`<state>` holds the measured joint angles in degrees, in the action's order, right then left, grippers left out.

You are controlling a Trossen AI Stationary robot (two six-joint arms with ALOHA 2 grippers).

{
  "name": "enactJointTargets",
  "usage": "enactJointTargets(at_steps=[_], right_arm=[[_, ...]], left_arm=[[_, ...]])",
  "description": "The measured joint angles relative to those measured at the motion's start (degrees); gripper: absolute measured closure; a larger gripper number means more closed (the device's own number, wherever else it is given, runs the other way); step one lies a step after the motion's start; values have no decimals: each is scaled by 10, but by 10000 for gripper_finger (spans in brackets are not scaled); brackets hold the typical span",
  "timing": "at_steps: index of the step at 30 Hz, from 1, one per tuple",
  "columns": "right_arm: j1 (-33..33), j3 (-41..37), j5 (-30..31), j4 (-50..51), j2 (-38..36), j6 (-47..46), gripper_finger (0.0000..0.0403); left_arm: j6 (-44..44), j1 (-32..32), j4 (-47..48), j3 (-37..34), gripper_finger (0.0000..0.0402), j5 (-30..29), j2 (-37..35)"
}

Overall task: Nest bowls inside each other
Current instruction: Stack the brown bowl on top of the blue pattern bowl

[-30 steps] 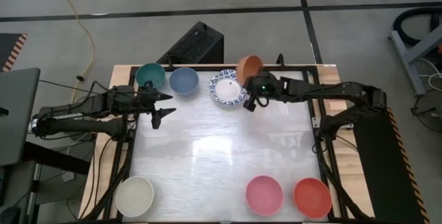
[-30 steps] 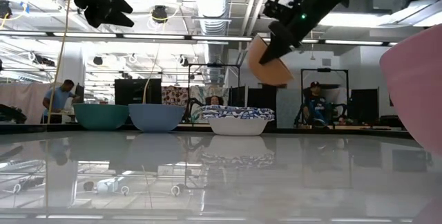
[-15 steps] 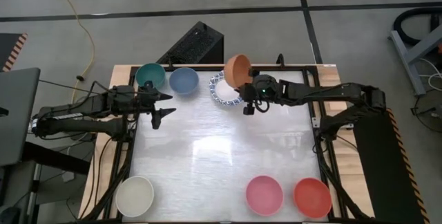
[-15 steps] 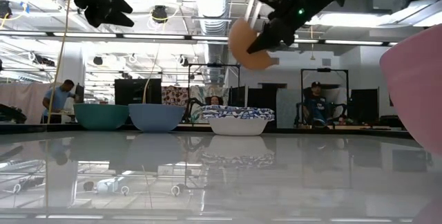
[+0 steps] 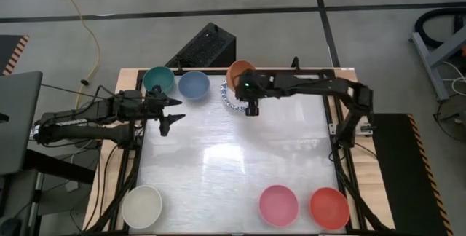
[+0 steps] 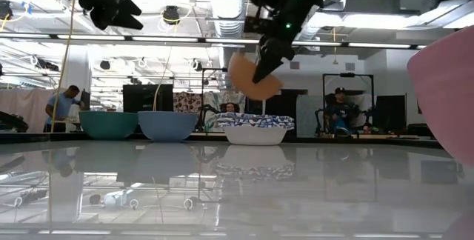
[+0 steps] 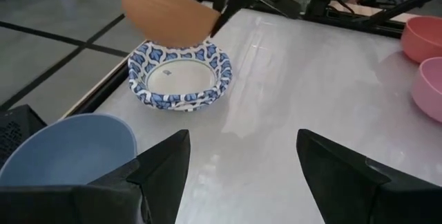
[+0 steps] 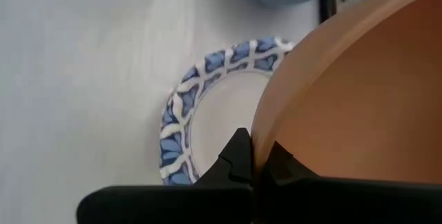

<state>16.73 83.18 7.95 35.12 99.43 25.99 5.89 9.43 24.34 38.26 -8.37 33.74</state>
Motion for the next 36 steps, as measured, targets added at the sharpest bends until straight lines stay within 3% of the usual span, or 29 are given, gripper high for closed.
enactJointTargets(at_steps=[5, 10, 36], right_arm=[[3, 61, -48, 80, 56, 9, 396], [11, 79, -96, 97, 89, 9, 395], [43, 80, -95, 124, 96, 8, 393]], left_arm=[[2, 0, 6, 0, 146, 0, 0], [4, 0, 7, 0, 146, 0, 0], [4, 0, 7, 0, 146, 0, 0]])
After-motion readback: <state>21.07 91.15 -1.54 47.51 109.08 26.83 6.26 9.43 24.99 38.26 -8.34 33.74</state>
